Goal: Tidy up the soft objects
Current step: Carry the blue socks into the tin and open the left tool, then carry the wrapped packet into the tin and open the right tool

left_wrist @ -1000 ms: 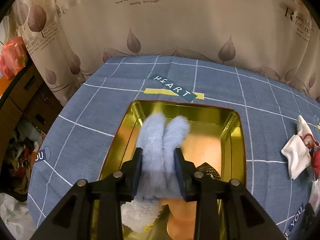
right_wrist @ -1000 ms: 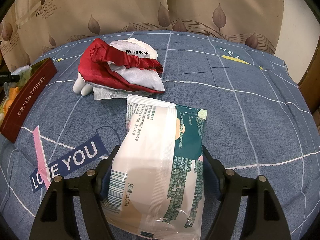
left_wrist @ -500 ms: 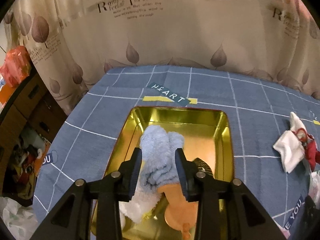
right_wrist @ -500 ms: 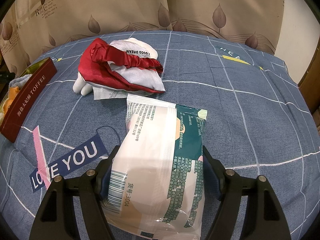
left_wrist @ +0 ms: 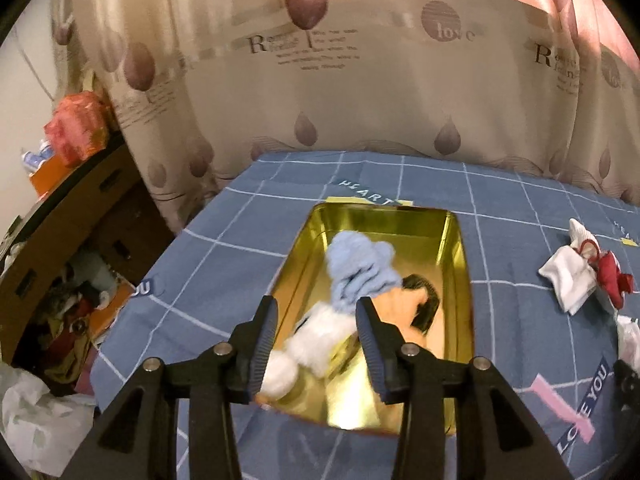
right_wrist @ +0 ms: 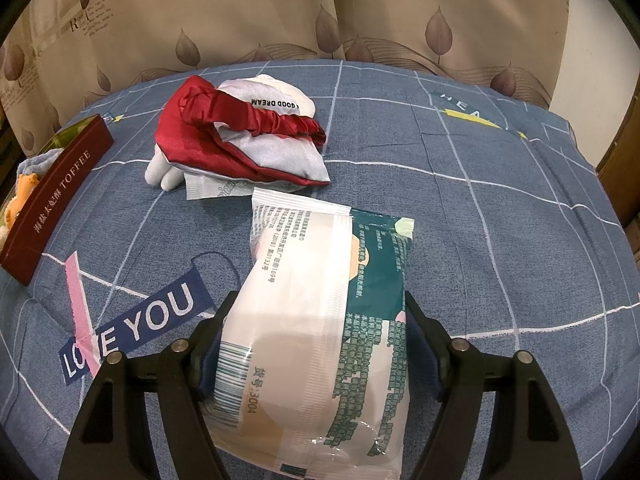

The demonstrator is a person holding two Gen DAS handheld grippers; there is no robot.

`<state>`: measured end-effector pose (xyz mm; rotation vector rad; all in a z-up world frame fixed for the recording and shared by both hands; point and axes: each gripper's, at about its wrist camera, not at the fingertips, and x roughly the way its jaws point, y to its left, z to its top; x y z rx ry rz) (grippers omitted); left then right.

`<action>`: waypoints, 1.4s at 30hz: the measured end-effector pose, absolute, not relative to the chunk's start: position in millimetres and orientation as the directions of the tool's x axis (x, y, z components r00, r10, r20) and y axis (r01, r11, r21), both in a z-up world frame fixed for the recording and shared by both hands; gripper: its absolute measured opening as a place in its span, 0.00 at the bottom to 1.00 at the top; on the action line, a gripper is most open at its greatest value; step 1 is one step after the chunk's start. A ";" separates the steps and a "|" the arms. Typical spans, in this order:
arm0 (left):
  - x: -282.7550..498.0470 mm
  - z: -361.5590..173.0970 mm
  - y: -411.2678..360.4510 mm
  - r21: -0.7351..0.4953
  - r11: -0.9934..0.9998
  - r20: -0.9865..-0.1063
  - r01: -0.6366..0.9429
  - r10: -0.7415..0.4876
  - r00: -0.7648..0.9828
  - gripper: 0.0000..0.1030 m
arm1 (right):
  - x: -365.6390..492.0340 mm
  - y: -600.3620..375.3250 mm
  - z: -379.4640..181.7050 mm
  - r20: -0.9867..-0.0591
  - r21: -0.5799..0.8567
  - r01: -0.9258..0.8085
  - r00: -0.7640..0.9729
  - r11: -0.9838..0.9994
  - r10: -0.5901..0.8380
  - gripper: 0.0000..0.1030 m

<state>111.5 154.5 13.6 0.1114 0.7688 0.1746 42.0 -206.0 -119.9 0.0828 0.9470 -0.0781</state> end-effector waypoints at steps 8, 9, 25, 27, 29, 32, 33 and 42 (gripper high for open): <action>77.9 9.2 177.1 0.165 0.972 -0.657 -0.166 0.234 0.717 0.40 | 41.8 -206.1 -119.7 -0.812 0.039 0.104 0.583 0.994 -0.029 0.70; 75.2 7.5 179.4 0.165 0.972 -0.659 -0.168 0.235 0.715 0.40 | 41.7 -206.0 -119.7 -0.811 0.039 0.105 0.584 0.994 -0.030 0.70; 70.5 -12.9 212.2 0.096 0.969 -0.682 -0.226 0.229 0.694 0.41 | 36.2 -203.6 -114.6 -0.803 0.020 0.100 0.594 0.995 -0.044 0.59; 70.5 -14.0 215.8 0.085 0.967 -0.686 -0.242 0.233 0.689 0.41 | 33.9 -204.9 -112.6 -0.801 0.030 0.104 0.598 0.994 -0.038 0.58; 69.4 -13.5 219.7 0.072 0.964 -0.686 -0.254 0.233 0.689 0.41 | 30.8 -206.3 -109.6 -0.799 0.051 0.100 0.601 0.994 -0.019 0.58; 67.6 -13.6 224.1 0.062 0.961 -0.686 -0.271 0.238 0.688 0.41 | 25.7 -203.7 -103.9 -0.796 0.052 0.086 0.605 0.995 -0.011 0.58; 67.3 -13.9 225.4 0.058 0.960 -0.688 -0.273 0.237 0.686 0.41 | 23.5 -201.6 -101.6 -0.795 0.053 0.079 0.607 0.995 -0.006 0.58; 63.6 -16.4 243.7 0.010 0.944 -0.712 -0.330 0.239 0.660 0.42 | 11.1 -155.7 -81.4 -0.790 0.044 -0.058 0.609 0.997 0.070 0.58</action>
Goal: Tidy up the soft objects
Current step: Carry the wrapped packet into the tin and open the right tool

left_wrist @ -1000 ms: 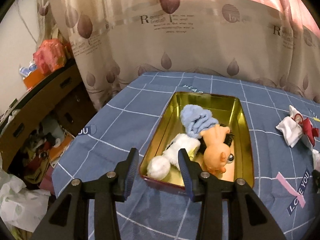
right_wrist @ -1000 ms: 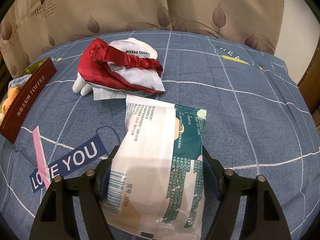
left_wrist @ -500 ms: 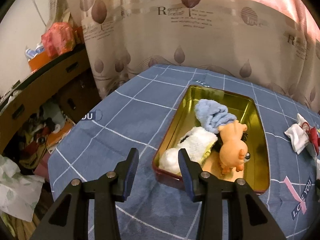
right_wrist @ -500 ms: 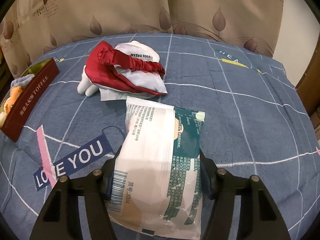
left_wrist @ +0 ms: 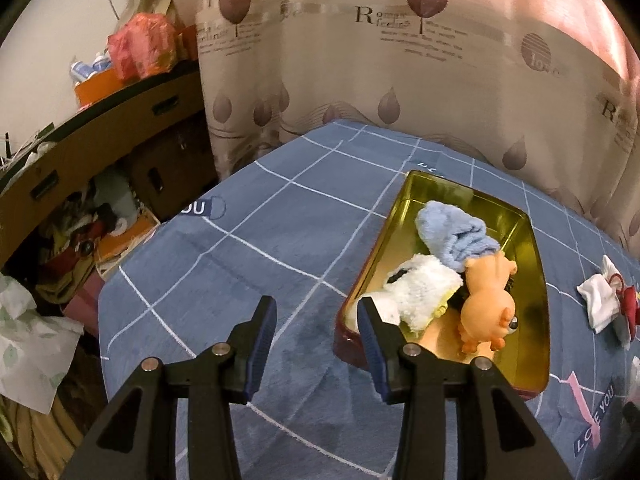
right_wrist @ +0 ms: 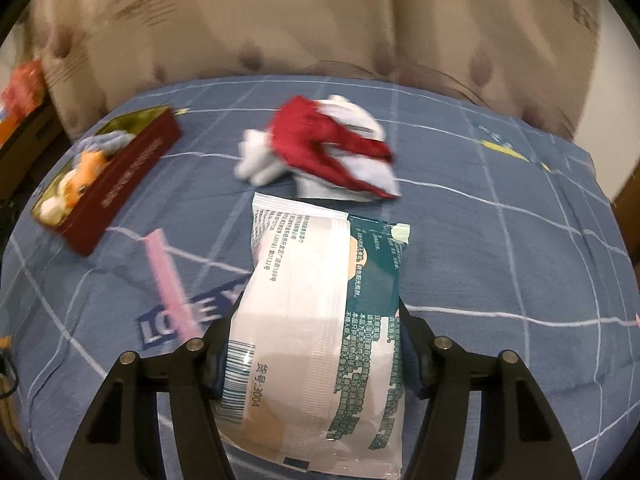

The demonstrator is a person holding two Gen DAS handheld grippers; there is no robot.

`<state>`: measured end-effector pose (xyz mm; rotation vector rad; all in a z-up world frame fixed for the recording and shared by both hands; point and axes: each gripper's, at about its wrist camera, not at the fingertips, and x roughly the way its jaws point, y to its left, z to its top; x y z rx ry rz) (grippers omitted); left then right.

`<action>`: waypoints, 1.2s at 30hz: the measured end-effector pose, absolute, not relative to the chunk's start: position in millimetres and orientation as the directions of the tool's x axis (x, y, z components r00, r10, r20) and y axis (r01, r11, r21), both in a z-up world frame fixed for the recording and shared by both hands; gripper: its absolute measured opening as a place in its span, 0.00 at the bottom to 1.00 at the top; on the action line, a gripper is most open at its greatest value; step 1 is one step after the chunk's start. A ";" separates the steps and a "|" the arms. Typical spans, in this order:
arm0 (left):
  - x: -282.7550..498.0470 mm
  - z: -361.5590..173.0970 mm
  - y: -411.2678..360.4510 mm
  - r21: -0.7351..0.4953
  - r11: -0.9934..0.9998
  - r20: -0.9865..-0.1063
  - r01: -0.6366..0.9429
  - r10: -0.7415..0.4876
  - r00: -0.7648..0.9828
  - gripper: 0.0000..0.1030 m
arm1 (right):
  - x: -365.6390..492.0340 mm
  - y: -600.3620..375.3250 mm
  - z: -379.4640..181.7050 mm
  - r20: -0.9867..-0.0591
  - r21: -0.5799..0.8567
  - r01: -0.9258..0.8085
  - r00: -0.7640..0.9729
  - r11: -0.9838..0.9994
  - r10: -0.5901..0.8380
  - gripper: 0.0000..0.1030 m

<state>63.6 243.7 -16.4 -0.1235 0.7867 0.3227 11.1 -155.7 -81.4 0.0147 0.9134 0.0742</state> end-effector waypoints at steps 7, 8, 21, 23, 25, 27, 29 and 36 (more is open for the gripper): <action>58.9 -17.8 253.8 -0.004 0.931 -0.723 -0.365 0.249 0.644 0.42 | 25.1 -92.6 -62.9 -0.774 0.033 -0.212 0.613 0.977 0.159 0.58; 57.7 -17.7 256.0 -0.008 0.928 -0.723 -0.372 0.252 0.644 0.42 | 26.8 -84.3 -60.4 -0.772 0.032 -0.227 0.613 0.973 0.169 0.58; 57.0 -15.7 259.7 0.024 0.920 -0.708 -0.392 0.293 0.643 0.48 | 108.2 32.5 -33.1 -0.740 0.014 -0.374 0.620 0.927 0.261 0.58; 57.6 -15.6 258.3 0.038 0.920 -0.702 -0.391 0.303 0.644 0.48 | 125.2 43.8 -32.4 -0.747 0.022 -0.378 0.609 0.926 0.266 0.58; 57.8 -16.0 258.5 0.046 0.920 -0.701 -0.390 0.308 0.644 0.48 | 141.5 56.7 -32.9 -0.756 0.018 -0.379 0.600 0.925 0.261 0.58; 58.8 -17.0 258.3 0.049 0.921 -0.703 -0.386 0.307 0.642 0.48 | 153.9 66.7 -34.2 -0.759 0.002 -0.379 0.602 0.925 0.248 0.58; 59.4 -17.8 257.6 0.053 0.922 -0.703 -0.382 0.307 0.642 0.48 | 166.6 77.1 -36.0 -0.763 -0.007 -0.379 0.600 0.925 0.240 0.58; 63.1 -20.3 254.4 0.078 0.926 -0.702 -0.370 0.315 0.639 0.48 | 195.5 96.9 -46.0 -0.772 -0.066 -0.363 0.609 0.929 0.183 0.59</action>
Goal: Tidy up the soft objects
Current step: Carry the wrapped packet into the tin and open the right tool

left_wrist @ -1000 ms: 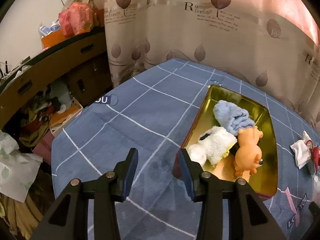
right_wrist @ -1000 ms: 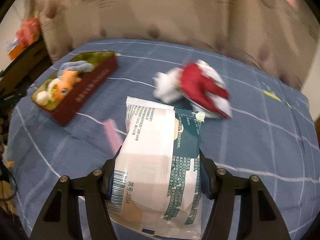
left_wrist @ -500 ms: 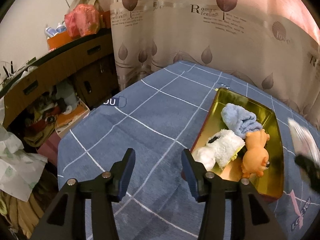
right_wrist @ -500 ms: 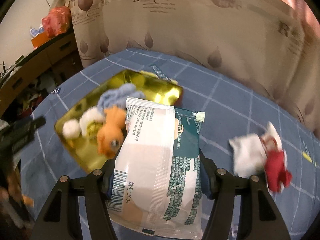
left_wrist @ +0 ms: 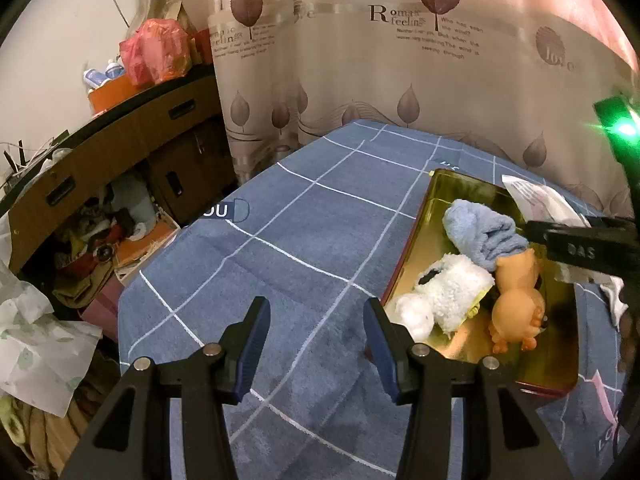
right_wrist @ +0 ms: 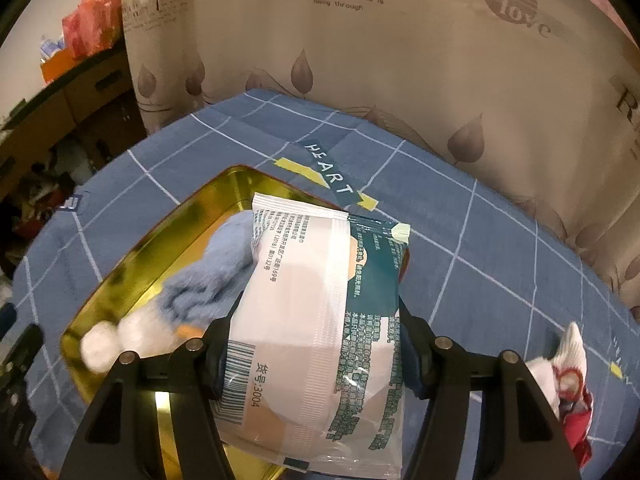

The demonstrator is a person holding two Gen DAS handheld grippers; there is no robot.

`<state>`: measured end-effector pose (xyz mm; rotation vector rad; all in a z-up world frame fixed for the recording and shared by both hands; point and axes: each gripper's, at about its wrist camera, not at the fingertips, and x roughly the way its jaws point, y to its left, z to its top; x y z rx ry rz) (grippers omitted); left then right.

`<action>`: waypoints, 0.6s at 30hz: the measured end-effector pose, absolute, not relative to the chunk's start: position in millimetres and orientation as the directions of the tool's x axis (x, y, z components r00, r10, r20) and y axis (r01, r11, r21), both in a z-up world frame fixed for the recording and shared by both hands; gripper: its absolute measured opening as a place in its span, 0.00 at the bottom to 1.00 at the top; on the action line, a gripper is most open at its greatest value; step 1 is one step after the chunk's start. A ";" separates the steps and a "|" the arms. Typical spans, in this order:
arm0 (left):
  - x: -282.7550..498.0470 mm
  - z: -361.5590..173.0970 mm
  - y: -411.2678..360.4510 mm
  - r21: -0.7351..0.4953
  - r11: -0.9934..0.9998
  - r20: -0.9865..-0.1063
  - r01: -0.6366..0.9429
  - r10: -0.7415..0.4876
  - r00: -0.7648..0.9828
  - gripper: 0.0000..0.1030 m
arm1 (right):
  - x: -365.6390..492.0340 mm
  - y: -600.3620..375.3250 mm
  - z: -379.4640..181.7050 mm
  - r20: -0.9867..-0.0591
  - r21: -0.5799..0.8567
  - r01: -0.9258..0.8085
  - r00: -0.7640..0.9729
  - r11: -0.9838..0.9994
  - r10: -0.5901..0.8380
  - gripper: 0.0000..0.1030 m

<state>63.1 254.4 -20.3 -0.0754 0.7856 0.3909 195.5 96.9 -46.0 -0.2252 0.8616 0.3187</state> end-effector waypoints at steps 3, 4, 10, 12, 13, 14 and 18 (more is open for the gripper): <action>64.9 -20.8 253.2 0.078 0.928 -0.700 -0.365 0.312 0.642 0.48 | 205.1 101.1 -51.2 -0.782 -0.063 -0.358 0.598 0.932 0.177 0.59; 65.8 -21.2 252.7 0.082 0.928 -0.701 -0.363 0.313 0.641 0.48 | 207.5 102.3 -52.6 -0.783 -0.065 -0.356 0.597 0.932 0.173 0.59; 66.2 -21.9 251.4 0.086 0.930 -0.696 -0.357 0.312 0.646 0.48 | 214.5 102.0 -53.7 -0.795 -0.034 -0.355 0.576 0.934 0.190 0.61; 65.1 -21.9 250.7 0.082 0.931 -0.695 -0.355 0.309 0.649 0.48 | 214.4 102.9 -53.2 -0.795 -0.028 -0.360 0.573 0.932 0.198 0.63; 65.1 -21.6 250.7 0.083 0.932 -0.695 -0.354 0.309 0.650 0.48 | 215.0 103.1 -53.0 -0.795 -0.025 -0.361 0.573 0.932 0.200 0.63; 65.1 -21.5 250.5 0.082 0.932 -0.693 -0.354 0.308 0.652 0.48 | 213.7 103.6 -52.4 -0.793 -0.024 -0.361 0.575 0.932 0.202 0.63; 63.7 -21.5 249.1 0.083 0.933 -0.694 -0.349 0.306 0.652 0.48 | 210.6 104.1 -51.7 -0.789 -0.027 -0.361 0.580 0.932 0.202 0.65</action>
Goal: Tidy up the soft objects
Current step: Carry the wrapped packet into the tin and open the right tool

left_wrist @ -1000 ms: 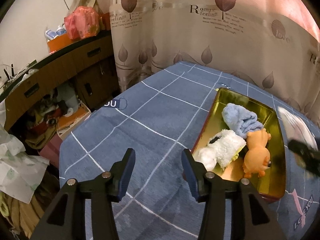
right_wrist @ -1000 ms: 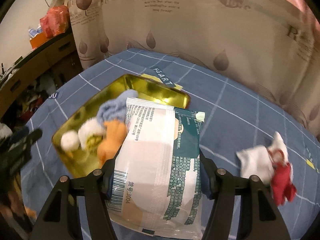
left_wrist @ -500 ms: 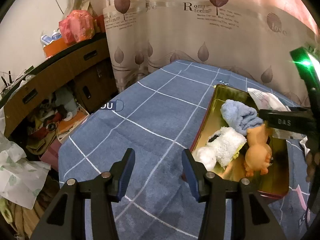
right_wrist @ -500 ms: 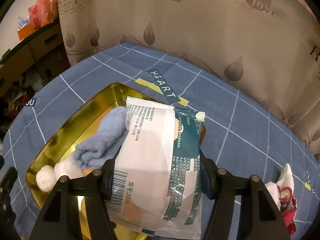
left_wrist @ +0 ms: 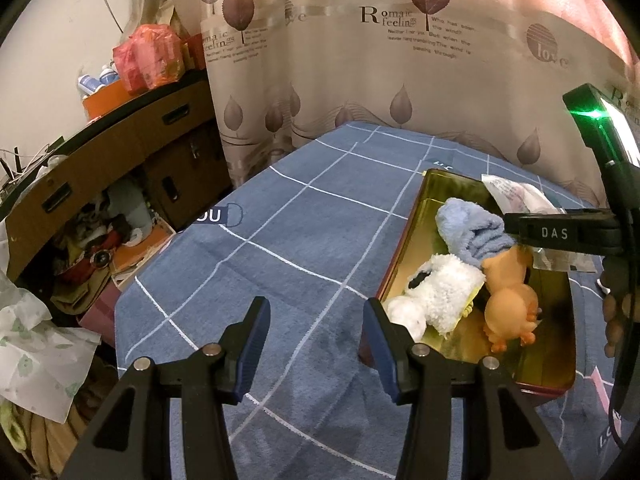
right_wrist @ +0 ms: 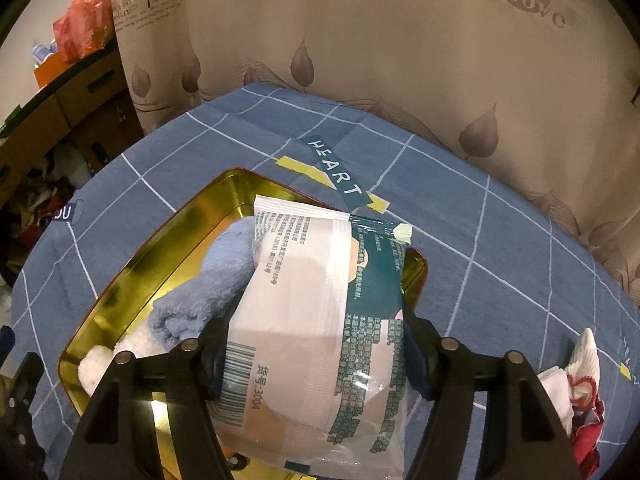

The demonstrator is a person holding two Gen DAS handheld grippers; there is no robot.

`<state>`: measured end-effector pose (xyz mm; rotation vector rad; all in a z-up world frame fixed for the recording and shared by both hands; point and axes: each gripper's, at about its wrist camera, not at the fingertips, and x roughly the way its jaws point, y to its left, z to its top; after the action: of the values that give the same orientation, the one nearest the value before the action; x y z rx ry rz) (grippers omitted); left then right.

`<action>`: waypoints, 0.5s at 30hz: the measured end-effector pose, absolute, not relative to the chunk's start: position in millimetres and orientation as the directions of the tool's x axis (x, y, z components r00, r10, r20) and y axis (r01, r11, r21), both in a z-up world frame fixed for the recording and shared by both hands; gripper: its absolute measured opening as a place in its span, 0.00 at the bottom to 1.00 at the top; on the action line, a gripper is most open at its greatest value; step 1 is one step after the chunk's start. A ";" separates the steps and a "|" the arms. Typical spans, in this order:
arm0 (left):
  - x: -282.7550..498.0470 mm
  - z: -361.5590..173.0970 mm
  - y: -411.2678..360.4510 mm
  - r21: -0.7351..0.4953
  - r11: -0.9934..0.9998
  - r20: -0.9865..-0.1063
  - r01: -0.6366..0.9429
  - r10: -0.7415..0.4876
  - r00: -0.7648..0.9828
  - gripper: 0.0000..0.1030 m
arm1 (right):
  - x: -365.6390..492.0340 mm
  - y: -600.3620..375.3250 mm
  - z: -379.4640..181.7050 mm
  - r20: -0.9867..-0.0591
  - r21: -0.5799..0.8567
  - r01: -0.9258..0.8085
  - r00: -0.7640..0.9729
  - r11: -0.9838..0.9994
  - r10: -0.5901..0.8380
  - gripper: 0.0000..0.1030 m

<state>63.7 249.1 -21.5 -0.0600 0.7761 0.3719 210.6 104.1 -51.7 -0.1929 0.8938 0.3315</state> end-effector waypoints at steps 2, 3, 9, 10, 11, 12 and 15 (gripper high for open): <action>63.4 -20.9 249.5 0.080 0.934 -0.694 -0.349 0.304 0.653 0.48 | 210.6 102.4 -50.0 -0.784 -0.021 -0.356 0.585 0.934 0.206 0.67; 63.5 -20.9 249.7 0.079 0.934 -0.695 -0.349 0.303 0.652 0.48 | 210.2 101.1 -48.4 -0.780 -0.013 -0.353 0.589 0.935 0.211 0.69; 65.9 -20.8 249.3 0.083 0.935 -0.692 -0.346 0.304 0.655 0.48 | 201.8 105.8 -39.7 -0.759 -0.030 -0.383 0.610 0.923 0.228 0.77; 65.8 -20.9 249.1 0.083 0.935 -0.692 -0.345 0.303 0.655 0.48 | 199.2 106.3 -38.4 -0.757 -0.030 -0.387 0.610 0.922 0.232 0.77; 66.0 -21.1 248.8 0.085 0.936 -0.692 -0.343 0.303 0.655 0.48 | 197.5 106.6 -37.3 -0.756 -0.028 -0.389 0.610 0.921 0.235 0.77; 66.0 -21.2 248.5 0.087 0.936 -0.692 -0.342 0.304 0.655 0.48 | 194.8 106.3 -36.5 -0.754 -0.029 -0.392 0.613 0.919 0.238 0.77; 66.1 -21.2 248.5 0.085 0.937 -0.692 -0.338 0.300 0.656 0.48 | 185.5 103.7 -34.6 -0.745 -0.035 -0.402 0.621 0.915 0.244 0.79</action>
<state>66.1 248.5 -21.2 -0.0528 0.7748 0.3614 185.5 103.7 -34.6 -0.2060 0.8212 0.3742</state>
